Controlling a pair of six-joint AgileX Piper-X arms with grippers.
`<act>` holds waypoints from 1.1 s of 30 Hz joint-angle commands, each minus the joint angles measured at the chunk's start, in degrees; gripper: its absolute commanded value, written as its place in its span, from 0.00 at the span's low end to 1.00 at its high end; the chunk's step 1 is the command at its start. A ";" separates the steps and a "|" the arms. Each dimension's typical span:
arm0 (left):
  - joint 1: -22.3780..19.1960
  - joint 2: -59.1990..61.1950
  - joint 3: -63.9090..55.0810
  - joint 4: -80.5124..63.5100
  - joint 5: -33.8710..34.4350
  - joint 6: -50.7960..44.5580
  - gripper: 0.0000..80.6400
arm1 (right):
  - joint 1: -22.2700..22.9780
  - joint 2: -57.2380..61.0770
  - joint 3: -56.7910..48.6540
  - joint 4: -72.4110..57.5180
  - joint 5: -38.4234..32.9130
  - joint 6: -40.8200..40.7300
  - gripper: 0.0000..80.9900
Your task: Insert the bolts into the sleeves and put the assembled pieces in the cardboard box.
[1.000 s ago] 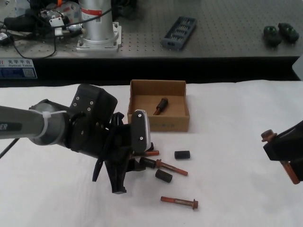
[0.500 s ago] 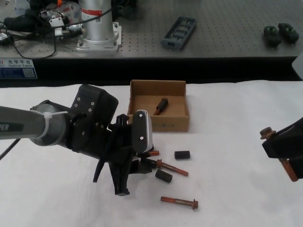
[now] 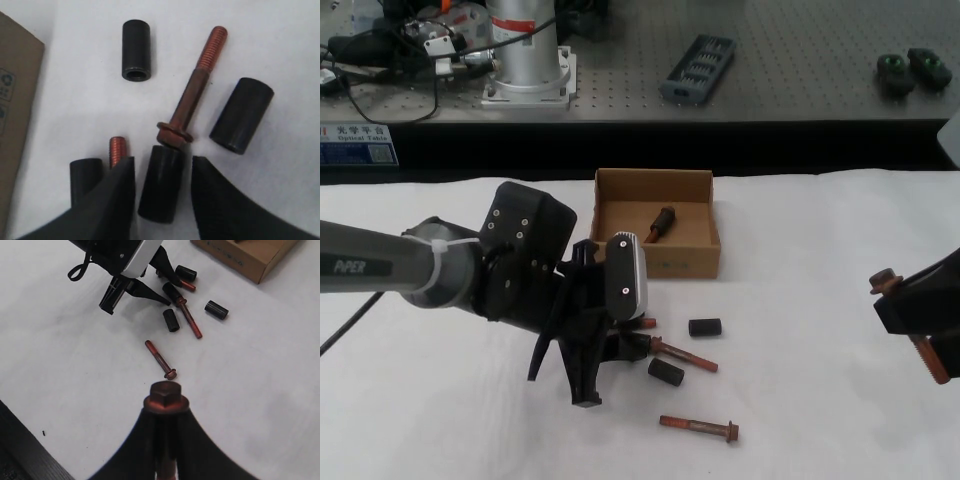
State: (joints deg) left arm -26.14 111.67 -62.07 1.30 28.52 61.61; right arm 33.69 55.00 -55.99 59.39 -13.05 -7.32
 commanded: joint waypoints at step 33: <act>0.16 2.52 -3.09 11.09 -1.98 -2.95 0.11 | -0.21 -0.60 -0.08 -1.15 -0.86 -0.43 0.03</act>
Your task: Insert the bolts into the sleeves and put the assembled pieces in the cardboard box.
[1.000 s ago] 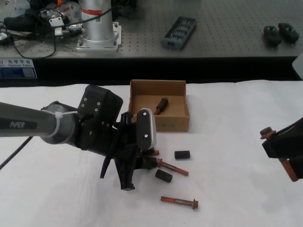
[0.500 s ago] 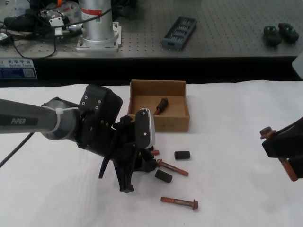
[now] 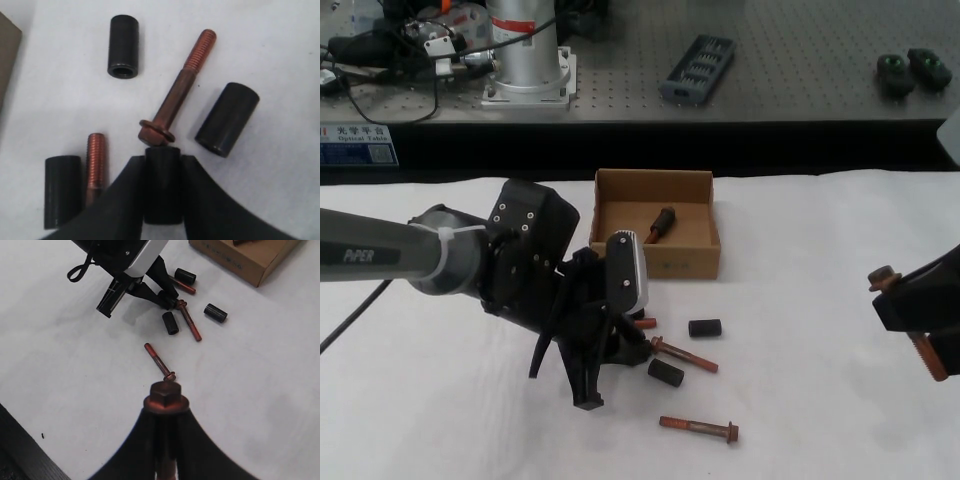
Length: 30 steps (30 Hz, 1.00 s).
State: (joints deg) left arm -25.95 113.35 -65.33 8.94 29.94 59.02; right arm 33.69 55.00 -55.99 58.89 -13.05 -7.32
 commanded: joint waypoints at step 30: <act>-0.02 -25.60 -2.56 31.82 -3.25 -17.04 0.01 | -0.21 -0.60 -0.08 -7.08 -0.75 1.61 0.03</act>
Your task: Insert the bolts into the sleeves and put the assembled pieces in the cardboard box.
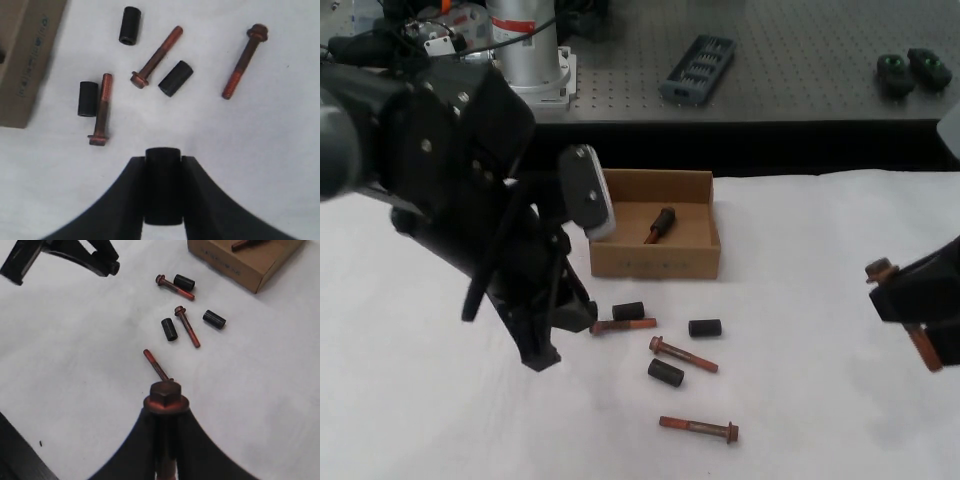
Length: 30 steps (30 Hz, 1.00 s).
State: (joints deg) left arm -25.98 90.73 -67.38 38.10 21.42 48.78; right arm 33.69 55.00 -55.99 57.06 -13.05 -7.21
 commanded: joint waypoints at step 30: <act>0.00 -26.99 34.62 -66.94 21.70 -74.70 0.01 | 1.42 14.15 -0.08 -46.57 -15.25 37.77 0.03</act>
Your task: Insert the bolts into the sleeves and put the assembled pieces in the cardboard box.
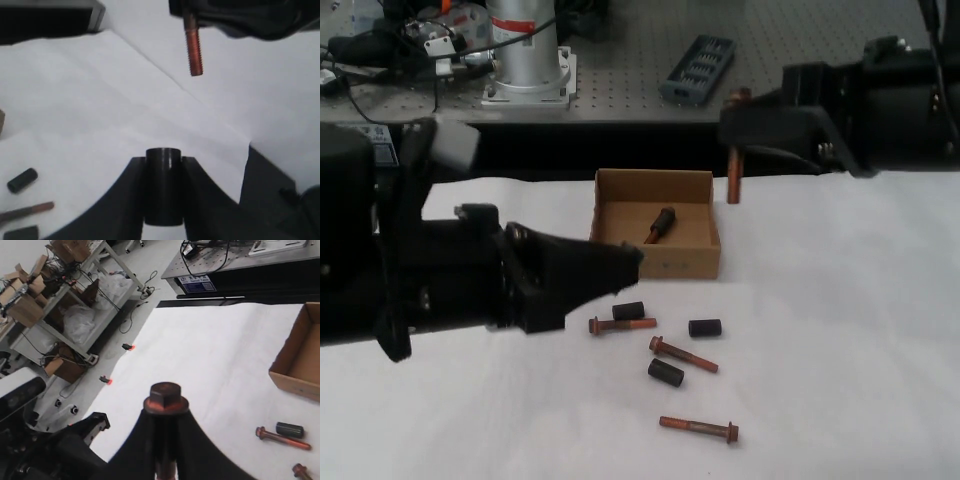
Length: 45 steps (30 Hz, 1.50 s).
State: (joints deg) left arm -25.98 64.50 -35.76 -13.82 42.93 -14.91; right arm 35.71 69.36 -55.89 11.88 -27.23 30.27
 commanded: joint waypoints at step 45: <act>0.00 -0.76 3.97 -26.13 1.08 -19.03 0.01 | 5.10 2.55 -0.18 -12.98 -0.69 10.02 0.03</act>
State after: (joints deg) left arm -25.98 64.50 -31.54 -37.84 43.53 -33.16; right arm 40.55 71.95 -55.89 0.48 -27.75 40.09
